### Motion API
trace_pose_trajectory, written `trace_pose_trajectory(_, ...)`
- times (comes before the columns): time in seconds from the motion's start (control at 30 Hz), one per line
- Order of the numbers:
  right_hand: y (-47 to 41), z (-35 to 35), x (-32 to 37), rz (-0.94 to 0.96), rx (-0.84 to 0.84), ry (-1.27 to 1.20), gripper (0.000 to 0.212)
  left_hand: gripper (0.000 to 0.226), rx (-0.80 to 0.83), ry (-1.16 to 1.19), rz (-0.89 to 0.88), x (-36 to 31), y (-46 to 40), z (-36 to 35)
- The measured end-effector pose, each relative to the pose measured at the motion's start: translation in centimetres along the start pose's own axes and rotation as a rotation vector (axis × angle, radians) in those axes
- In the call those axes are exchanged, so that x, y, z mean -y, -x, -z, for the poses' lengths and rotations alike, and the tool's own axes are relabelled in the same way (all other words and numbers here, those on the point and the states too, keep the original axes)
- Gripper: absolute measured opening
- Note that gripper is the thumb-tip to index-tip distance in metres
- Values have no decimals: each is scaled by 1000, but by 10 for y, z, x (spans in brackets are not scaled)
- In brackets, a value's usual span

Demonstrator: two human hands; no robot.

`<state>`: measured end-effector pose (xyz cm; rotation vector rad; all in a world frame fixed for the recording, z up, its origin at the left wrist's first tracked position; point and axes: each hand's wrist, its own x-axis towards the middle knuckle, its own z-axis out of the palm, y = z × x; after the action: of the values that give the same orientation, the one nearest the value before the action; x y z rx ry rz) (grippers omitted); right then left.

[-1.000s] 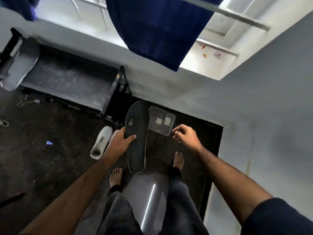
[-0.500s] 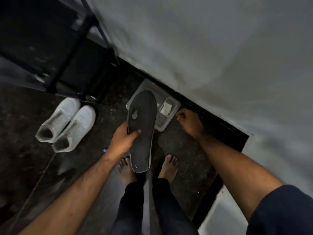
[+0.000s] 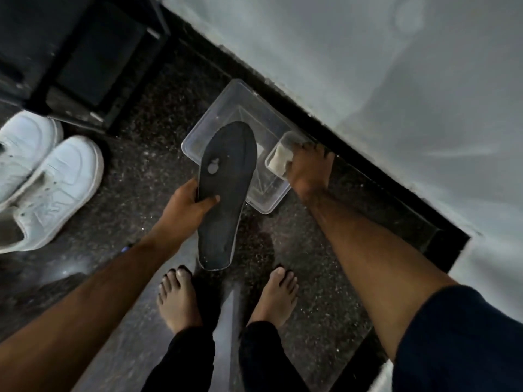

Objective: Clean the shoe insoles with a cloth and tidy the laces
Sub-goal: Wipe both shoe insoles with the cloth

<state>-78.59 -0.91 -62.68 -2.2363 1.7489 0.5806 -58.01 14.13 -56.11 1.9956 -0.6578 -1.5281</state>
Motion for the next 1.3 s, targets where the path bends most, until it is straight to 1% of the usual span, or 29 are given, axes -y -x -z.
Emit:
trace_pose_trajectory(0.17,-13,-15,4,-39,4,34,33,32,16,-22,-5,9,1,-1)
trace_pose_trajectory(0.27,-16,-20,5,-49,-12,53,33,26,18,-48,-4,14,-2,-3)
trace_pose_trajectory(0.37,-16,-19,5,-53,-40,10,28,23,6,-55,-1,14,0,-4)
trace_pose_trajectory(0.47,0,-4,-2,-60,-66,-134,29,24,3,-19,5,5,15,-3)
trace_pose_trajectory(0.53,21,19,-9,-82,-60,-351,27,31,0,-20,-8,-13,37,0)
trace_pose_trajectory(0.6,47,53,-14,-108,7,-626,22,38,5,3,-7,-38,67,6)
trace_pose_trajectory(0.67,79,99,-17,-75,63,-836,23,36,15,23,4,-70,104,16)
trace_pose_trajectory(0.77,137,187,-17,-72,119,-1053,34,41,5,14,-15,-125,166,44)
trace_pose_trajectory(0.83,181,248,-11,-76,188,-1171,41,42,-8,-8,-26,-163,212,69)
trace_pose_trajectory(0.9,221,308,-2,-23,233,-1238,42,38,-43,-22,-33,-201,257,95)
trace_pose_trajectory(1.0,277,395,19,81,249,-1295,24,40,-83,-12,-81,-254,327,138)
trace_pose_trajectory(1.1,329,468,55,131,248,-1344,8,38,-148,-11,-132,-292,388,191)
trace_pose_trajectory(1.17,356,507,85,149,240,-1377,7,32,-173,8,-136,-306,418,230)
trace_pose_trajectory(1.3,401,568,166,223,254,-1358,9,31,-212,86,-190,-309,465,313)
